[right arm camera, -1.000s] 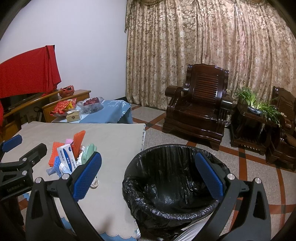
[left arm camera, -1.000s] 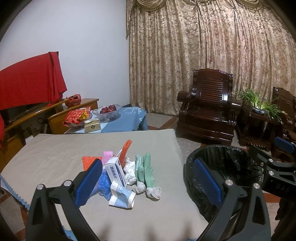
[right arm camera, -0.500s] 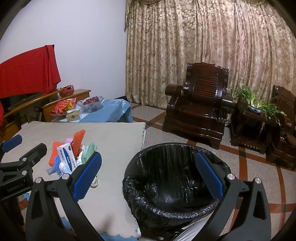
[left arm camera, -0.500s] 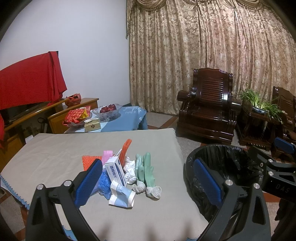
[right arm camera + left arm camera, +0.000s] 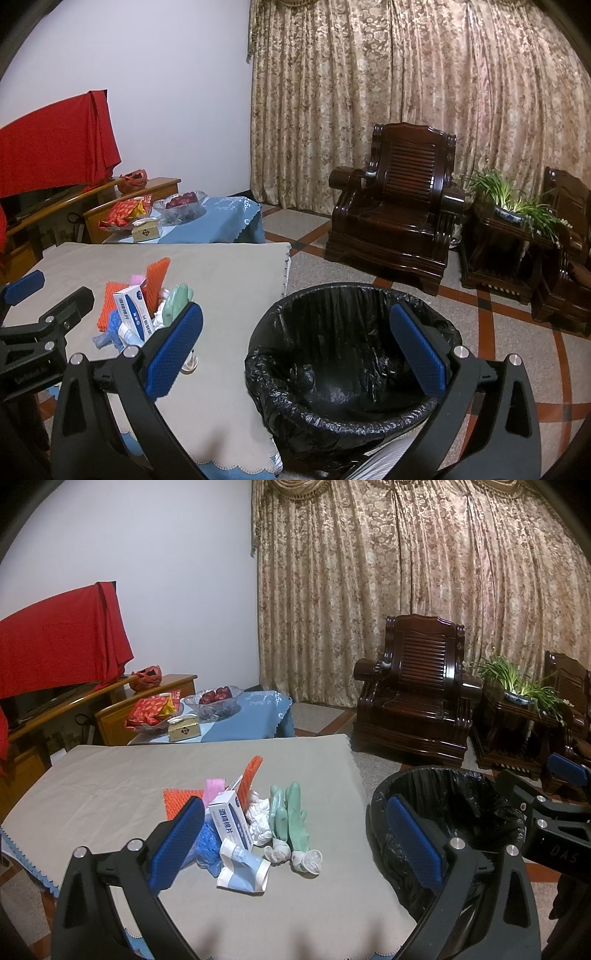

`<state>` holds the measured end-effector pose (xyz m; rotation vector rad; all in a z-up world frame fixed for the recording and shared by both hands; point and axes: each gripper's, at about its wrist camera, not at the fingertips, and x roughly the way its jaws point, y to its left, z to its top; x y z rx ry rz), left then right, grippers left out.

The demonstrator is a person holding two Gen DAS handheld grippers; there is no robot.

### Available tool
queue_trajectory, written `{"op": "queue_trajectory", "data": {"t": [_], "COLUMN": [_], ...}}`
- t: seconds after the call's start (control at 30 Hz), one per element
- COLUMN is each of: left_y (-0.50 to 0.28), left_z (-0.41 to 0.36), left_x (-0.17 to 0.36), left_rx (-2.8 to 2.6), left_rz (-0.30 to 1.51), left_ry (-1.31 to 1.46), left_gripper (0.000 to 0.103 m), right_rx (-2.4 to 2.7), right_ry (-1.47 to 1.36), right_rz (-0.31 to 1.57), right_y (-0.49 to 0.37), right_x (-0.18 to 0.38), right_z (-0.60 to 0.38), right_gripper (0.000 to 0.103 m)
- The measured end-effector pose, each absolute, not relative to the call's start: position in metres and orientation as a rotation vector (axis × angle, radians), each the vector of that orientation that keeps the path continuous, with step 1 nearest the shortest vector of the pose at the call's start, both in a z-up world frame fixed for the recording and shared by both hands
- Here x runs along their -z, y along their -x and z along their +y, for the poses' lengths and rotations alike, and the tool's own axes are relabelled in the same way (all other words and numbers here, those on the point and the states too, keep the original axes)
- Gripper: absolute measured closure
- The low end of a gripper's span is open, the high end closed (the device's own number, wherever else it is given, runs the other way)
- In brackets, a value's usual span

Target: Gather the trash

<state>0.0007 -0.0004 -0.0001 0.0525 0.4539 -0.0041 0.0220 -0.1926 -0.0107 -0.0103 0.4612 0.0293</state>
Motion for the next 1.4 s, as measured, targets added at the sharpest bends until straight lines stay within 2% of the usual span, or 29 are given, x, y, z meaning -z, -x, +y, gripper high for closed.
{"op": "queue_trajectory", "data": {"t": [0.37, 0.8, 1.4], "left_y": [-0.002, -0.007, -0.037], "left_z": [0.0, 0.01, 0.123], "left_x": [0.001, 0.027, 0.059], "left_rx": [0.002, -0.006, -0.236], "left_rz": [0.456, 0.465, 0.518], "left_ry": [-0.052, -0.035, -0.015], "left_gripper": [0.006, 0.006, 0.006], "right_rx": [-0.031, -0.048, -0.246], "right_ry": [0.009, 0.017, 0.055], "right_rz": [0.463, 0.473, 0.52], "right_y": [-0.023, -0.03, -0.085], "right_x": [0.014, 0.017, 0.053], "right_z": [-0.192, -0.175, -0.088], "right_gripper": [0.005, 0.005, 0.005]}}
